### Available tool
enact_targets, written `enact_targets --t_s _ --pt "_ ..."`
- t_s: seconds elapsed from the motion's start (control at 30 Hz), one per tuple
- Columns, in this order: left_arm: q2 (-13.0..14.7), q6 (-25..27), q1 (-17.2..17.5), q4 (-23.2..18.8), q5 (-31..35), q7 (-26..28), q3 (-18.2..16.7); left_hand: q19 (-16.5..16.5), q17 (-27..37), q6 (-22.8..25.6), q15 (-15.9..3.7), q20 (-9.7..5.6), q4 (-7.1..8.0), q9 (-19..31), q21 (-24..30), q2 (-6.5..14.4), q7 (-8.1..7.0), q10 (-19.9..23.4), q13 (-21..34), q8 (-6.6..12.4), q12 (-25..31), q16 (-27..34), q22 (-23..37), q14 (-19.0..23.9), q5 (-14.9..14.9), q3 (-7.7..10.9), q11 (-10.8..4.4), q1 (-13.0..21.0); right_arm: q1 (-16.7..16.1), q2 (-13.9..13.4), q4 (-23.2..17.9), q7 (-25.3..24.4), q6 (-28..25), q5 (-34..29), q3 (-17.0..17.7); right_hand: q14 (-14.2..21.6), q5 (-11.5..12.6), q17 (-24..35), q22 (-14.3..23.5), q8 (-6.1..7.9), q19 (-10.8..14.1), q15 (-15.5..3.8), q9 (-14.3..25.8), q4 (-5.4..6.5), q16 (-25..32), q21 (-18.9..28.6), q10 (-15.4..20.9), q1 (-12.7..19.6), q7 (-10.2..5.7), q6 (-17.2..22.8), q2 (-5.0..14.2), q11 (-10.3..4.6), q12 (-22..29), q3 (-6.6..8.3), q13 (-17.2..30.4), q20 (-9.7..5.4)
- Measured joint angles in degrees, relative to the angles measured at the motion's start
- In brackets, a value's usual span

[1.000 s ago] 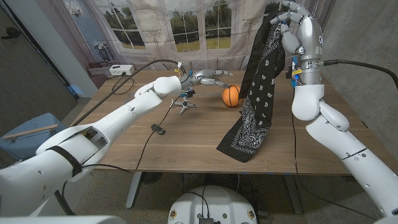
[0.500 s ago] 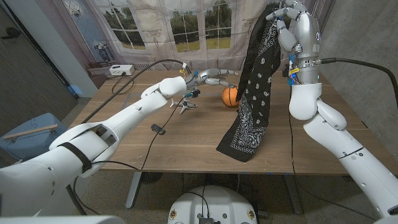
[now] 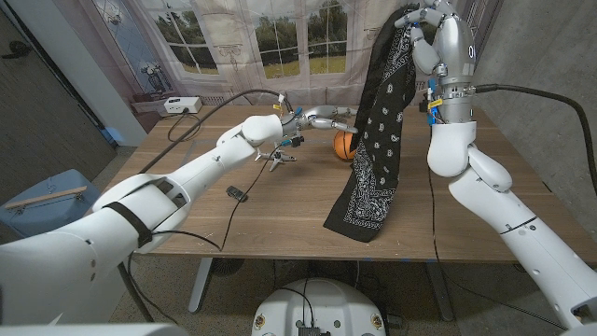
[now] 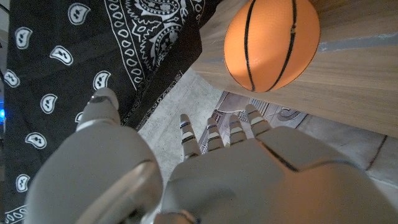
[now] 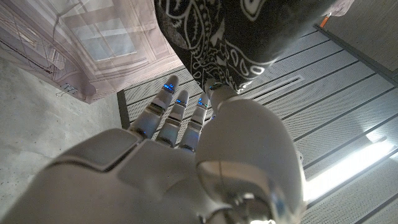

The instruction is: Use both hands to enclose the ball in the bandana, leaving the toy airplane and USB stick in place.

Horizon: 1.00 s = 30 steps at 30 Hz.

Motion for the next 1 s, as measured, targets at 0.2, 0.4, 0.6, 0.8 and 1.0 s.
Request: enact_targets --t_s 0.2,0.4,0.6,0.8,1.0 --pt "1.74 2.22 0.28 -4.73 3.66 2.43 0.52 2.11 -0.23 2.88 -1.60 -0.06 -2.11 0.00 0.54 5.97 0.13 2.14 -0.08 0.98 0.34 0.00 -0.17 1.62 -1.31 2.81 -1.60 6.01 0.23 0.02 0.09 -0.73 0.67 -0.10 -0.25 0.00 0.45 0.00 0.00 0.35 0.00 0.00 -0.26 -0.24 -0.22 0.00 0.02 -0.01 0.00 0.00 -0.01 -0.03 0.00 0.24 0.00 0.00" --pt "2.16 6.45 0.58 -5.97 7.21 6.04 0.58 4.35 -0.63 10.59 -3.14 -0.26 -3.62 0.00 1.10 10.05 -1.02 6.75 -0.16 2.78 1.47 0.39 -0.44 5.01 -6.04 5.23 -3.35 12.63 0.23 0.01 0.09 -0.81 0.93 -0.06 -0.16 0.42 0.45 0.00 0.00 0.35 0.00 -0.01 -0.26 -0.24 -0.21 0.15 0.53 -0.16 0.00 0.00 -0.16 -0.11 0.00 0.24 -0.01 0.00" --pt "3.47 9.79 2.85 -11.26 9.02 10.18 0.26 7.76 -0.68 25.59 -5.03 -0.57 -3.46 0.00 2.07 12.00 0.15 14.03 -0.43 5.80 2.87 0.88 -0.36 10.25 -7.51 5.53 -4.40 15.67 -0.10 -0.02 0.09 0.08 4.50 3.22 0.38 0.72 0.45 0.01 0.00 0.35 0.00 0.09 -0.53 -0.24 -0.21 0.45 0.63 -0.31 0.00 -0.01 -0.31 -0.21 0.00 0.24 -0.01 0.00" --pt "3.11 10.85 3.67 -11.36 9.51 15.31 -0.20 11.49 -0.68 41.34 -7.64 -1.30 -3.36 0.05 3.56 14.94 3.12 22.62 -0.43 8.56 3.77 1.28 -0.26 16.05 -7.89 6.09 -6.00 19.51 -0.48 0.21 0.08 0.46 5.59 3.99 0.90 0.93 0.45 0.01 0.00 0.56 0.21 -0.11 -0.52 -0.24 -0.21 0.45 0.73 -0.30 0.22 0.23 -0.31 -0.31 0.00 0.24 -0.01 -0.21" --pt "3.11 10.16 3.67 -11.36 9.85 20.85 -0.20 11.55 -0.19 39.94 -8.45 -2.23 -1.63 1.85 4.01 16.83 4.52 20.62 -0.14 9.32 2.25 0.75 0.14 15.15 -7.82 8.12 -6.63 20.53 -1.21 0.87 -0.24 0.46 5.59 3.99 1.62 1.03 0.45 0.03 0.00 0.56 0.31 -0.21 -0.79 -0.40 -0.21 0.45 0.83 -0.30 0.31 0.32 -0.30 -0.42 0.00 0.40 -0.01 -0.30"
